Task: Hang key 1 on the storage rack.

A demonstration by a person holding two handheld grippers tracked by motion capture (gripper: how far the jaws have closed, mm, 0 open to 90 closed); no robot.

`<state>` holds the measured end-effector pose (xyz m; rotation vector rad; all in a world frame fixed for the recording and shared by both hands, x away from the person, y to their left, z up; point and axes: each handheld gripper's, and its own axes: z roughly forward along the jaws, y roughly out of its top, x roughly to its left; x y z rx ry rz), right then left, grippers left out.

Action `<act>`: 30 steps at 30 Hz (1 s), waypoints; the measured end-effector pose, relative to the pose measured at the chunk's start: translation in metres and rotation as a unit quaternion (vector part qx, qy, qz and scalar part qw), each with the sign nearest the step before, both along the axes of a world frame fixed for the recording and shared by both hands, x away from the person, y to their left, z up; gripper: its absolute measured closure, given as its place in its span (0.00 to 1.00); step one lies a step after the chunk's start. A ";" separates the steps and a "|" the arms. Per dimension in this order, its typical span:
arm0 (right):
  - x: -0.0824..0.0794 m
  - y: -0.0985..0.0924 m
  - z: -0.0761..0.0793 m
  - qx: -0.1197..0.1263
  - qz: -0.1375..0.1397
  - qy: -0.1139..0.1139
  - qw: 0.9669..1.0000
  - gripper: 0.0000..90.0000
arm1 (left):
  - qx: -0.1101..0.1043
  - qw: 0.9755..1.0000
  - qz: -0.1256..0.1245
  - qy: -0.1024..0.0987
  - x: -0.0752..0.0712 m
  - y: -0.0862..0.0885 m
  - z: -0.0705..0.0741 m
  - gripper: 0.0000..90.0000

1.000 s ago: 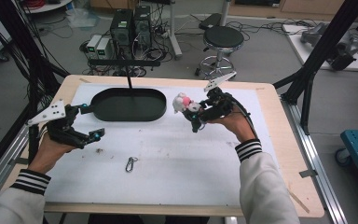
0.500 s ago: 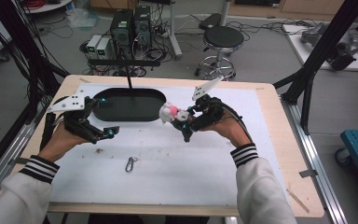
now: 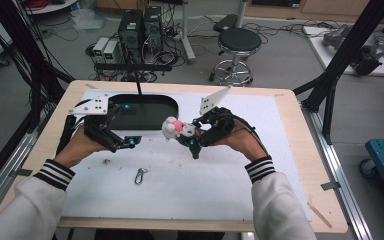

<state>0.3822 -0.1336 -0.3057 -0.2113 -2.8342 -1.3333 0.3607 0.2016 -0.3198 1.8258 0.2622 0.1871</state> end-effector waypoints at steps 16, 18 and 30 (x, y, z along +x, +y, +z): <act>-0.003 0.011 0.001 0.006 0.029 -0.010 1.000 0.49 | 0.011 0.999 -0.038 0.007 0.002 -0.034 0.000 0.02; -0.003 0.012 0.001 0.006 0.031 -0.012 0.999 0.49 | 0.013 0.999 -0.039 0.006 0.002 -0.036 -0.001 0.03; -0.003 0.019 -0.003 0.002 0.047 -0.014 0.999 0.49 | 0.028 0.997 -0.070 0.014 0.004 -0.045 -0.005 0.18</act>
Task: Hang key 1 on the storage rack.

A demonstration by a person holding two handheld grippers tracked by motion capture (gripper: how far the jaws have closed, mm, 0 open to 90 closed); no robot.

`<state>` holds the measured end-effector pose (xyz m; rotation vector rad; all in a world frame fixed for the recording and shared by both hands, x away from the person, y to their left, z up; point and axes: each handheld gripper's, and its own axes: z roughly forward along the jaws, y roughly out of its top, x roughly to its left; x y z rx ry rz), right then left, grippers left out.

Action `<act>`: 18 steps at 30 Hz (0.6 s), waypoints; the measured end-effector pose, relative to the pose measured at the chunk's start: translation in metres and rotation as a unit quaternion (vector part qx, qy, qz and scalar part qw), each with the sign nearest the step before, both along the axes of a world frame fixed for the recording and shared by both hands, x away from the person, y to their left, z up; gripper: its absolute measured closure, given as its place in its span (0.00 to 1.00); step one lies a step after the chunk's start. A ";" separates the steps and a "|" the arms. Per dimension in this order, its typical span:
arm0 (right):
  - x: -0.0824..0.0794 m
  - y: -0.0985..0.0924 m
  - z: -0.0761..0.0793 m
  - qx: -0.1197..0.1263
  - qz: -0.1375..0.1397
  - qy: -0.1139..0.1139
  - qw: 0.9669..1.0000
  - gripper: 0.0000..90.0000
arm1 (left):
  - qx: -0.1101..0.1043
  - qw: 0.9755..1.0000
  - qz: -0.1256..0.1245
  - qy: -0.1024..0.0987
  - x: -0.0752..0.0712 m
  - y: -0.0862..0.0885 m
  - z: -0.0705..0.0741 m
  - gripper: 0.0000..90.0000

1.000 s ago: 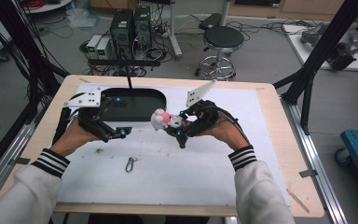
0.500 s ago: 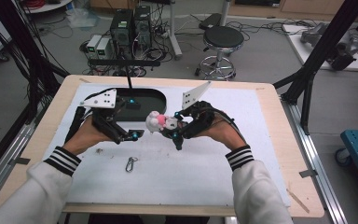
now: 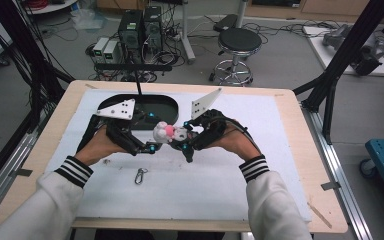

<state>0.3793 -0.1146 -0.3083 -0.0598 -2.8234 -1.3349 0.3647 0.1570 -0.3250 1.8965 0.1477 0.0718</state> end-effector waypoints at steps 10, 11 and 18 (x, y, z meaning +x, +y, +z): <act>-0.001 0.005 0.000 0.000 0.010 -0.002 1.000 0.49 | 0.009 1.000 -0.007 0.009 0.002 -0.002 -0.001 0.32; -0.001 0.005 0.000 -0.001 0.011 -0.002 1.000 0.49 | 0.011 1.000 -0.007 0.009 0.002 -0.003 -0.002 0.33; -0.002 0.006 -0.001 -0.003 0.021 -0.006 1.000 0.49 | 0.013 1.000 -0.014 0.011 0.003 -0.004 -0.003 0.39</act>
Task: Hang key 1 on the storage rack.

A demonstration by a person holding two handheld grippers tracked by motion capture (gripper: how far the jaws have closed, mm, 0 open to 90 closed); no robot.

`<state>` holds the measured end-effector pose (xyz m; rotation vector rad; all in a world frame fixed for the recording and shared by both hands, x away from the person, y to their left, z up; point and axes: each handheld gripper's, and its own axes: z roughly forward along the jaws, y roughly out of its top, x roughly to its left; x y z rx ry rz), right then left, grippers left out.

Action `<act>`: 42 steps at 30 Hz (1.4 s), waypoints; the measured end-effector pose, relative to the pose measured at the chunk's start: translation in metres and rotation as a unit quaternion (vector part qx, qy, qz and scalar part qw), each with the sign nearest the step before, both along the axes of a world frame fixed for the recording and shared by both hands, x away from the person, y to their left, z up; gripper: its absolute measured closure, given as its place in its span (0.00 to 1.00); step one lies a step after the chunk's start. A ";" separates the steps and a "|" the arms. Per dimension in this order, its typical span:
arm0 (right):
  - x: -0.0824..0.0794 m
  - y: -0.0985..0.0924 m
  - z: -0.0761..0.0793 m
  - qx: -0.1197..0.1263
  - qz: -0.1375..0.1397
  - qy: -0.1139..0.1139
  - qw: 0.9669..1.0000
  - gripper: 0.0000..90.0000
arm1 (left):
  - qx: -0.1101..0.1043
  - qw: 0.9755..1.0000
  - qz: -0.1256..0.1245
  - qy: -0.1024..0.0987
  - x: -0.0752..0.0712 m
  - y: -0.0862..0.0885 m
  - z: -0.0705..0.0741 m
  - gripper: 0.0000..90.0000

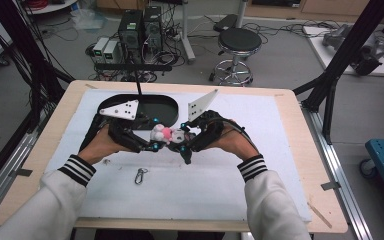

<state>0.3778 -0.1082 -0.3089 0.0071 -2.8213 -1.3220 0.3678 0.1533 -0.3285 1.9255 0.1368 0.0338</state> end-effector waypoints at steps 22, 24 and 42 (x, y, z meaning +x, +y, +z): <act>-0.001 0.003 0.000 0.009 -0.032 -0.021 0.999 0.09 | 0.005 1.000 0.024 -0.012 -0.006 0.001 0.007 0.60; -0.003 0.005 -0.001 0.029 -0.073 -0.021 0.997 0.00 | 0.005 0.999 0.032 -0.009 -0.005 0.004 0.008 0.60; -0.036 -0.063 -0.003 0.122 -0.230 -0.055 0.964 0.01 | -0.001 0.995 0.101 -0.014 0.001 0.029 0.016 0.60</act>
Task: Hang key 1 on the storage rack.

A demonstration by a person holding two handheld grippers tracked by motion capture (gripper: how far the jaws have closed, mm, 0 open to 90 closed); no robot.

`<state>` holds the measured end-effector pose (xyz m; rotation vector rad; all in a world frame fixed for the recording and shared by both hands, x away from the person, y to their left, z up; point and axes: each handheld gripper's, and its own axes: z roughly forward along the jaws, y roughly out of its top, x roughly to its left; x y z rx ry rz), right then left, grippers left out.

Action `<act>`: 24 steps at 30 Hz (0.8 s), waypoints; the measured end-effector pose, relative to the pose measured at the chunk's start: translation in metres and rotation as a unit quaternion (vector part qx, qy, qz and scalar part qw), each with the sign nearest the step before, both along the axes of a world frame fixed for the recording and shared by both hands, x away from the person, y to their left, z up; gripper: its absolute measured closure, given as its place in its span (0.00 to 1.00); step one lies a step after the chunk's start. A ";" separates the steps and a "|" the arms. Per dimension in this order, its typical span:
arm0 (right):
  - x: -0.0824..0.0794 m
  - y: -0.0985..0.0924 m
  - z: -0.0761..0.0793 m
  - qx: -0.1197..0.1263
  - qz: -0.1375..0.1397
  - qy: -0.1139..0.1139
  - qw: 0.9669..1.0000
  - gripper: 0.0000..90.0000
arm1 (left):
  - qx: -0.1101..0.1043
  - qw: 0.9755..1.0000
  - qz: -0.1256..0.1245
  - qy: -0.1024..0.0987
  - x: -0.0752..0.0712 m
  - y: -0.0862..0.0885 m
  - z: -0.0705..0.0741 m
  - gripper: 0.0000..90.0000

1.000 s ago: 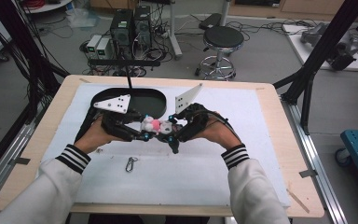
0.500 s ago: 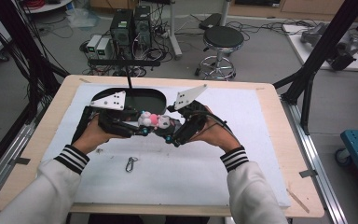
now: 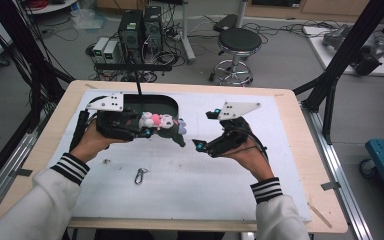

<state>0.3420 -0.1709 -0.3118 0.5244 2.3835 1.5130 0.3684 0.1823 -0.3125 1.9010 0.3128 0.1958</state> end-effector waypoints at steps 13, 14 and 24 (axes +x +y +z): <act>-0.048 -0.069 -0.031 0.078 -0.153 -0.040 0.984 0.01 | 0.005 0.996 0.083 -0.011 0.007 0.021 0.005 0.60; -0.056 -0.077 -0.039 0.088 -0.173 -0.048 0.980 0.01 | 0.005 0.996 0.091 -0.010 0.008 0.023 0.005 0.60; -0.080 -0.111 -0.069 0.134 -0.256 -0.078 0.954 0.01 | 0.014 0.987 0.159 -0.009 0.015 0.038 0.013 0.60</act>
